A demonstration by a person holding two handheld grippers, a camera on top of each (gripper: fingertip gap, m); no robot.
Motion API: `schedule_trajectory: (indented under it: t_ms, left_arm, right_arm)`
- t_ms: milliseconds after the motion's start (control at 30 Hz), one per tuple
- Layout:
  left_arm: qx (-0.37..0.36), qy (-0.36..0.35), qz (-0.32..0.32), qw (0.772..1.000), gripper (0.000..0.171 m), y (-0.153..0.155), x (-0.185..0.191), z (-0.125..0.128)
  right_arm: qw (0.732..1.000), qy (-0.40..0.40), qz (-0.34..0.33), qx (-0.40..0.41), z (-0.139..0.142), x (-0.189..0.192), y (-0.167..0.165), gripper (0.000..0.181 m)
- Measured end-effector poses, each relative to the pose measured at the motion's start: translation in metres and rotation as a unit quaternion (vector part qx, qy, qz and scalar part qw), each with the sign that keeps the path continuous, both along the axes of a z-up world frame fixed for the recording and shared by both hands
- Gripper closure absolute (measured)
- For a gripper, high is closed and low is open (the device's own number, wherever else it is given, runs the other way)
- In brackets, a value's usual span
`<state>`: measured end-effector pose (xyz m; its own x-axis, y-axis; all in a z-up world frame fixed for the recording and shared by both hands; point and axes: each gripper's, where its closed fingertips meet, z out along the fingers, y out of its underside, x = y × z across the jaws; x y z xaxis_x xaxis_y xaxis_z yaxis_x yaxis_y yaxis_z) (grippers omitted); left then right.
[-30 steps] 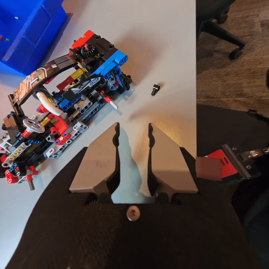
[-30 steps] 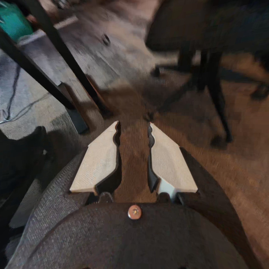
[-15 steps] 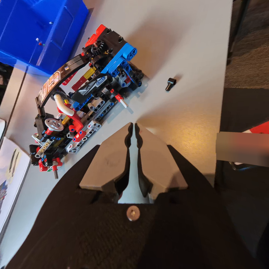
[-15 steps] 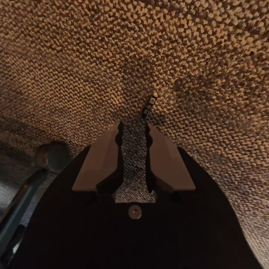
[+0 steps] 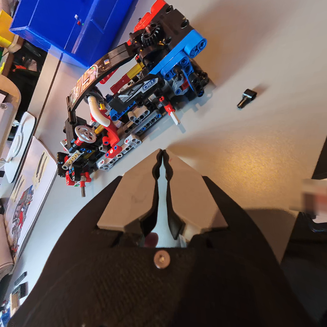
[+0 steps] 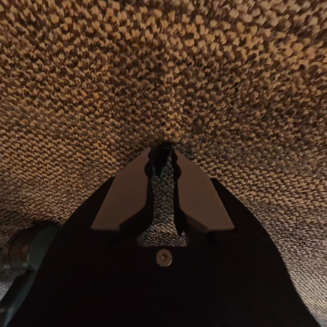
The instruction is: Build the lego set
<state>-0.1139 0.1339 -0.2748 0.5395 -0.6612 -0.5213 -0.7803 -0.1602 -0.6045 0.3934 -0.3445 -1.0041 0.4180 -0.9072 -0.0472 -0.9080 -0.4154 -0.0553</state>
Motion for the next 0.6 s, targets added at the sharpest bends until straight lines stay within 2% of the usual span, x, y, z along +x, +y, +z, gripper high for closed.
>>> schedule_trajectory:
  t_ms: [67, 200, 267, 400, 600]
  left_arm:
    - [-0.003, -0.002, 0.003, 1.0, 0.171, 0.001, -0.001, 0.0]
    - [-0.015, -0.014, 0.008, 1.0, 0.171, 0.002, -0.002, 0.0]
    - [-0.014, -0.013, 0.008, 1.0, 0.171, 0.002, -0.002, 0.0]
    - [-0.002, -0.002, 0.006, 1.0, 0.171, 0.002, -0.002, 0.0]
    - [-0.012, -0.011, 0.004, 1.0, 0.171, 0.001, -0.002, 0.0]
  right_arm:
    - [1.0, 0.006, -0.02, 0.001, 0.0, 0.003, -0.001, 0.176]
    - [0.997, 0.014, -0.072, 0.022, 0.001, 0.001, -0.001, 0.176]
    - [0.994, 0.017, -0.094, 0.06, 0.006, -0.001, 0.004, 0.177]
    - [0.975, 0.003, -0.156, 0.16, 0.029, 0.007, 0.005, 0.176]
    - [0.939, -0.017, -0.173, 0.295, 0.081, 0.02, 0.014, 0.176]
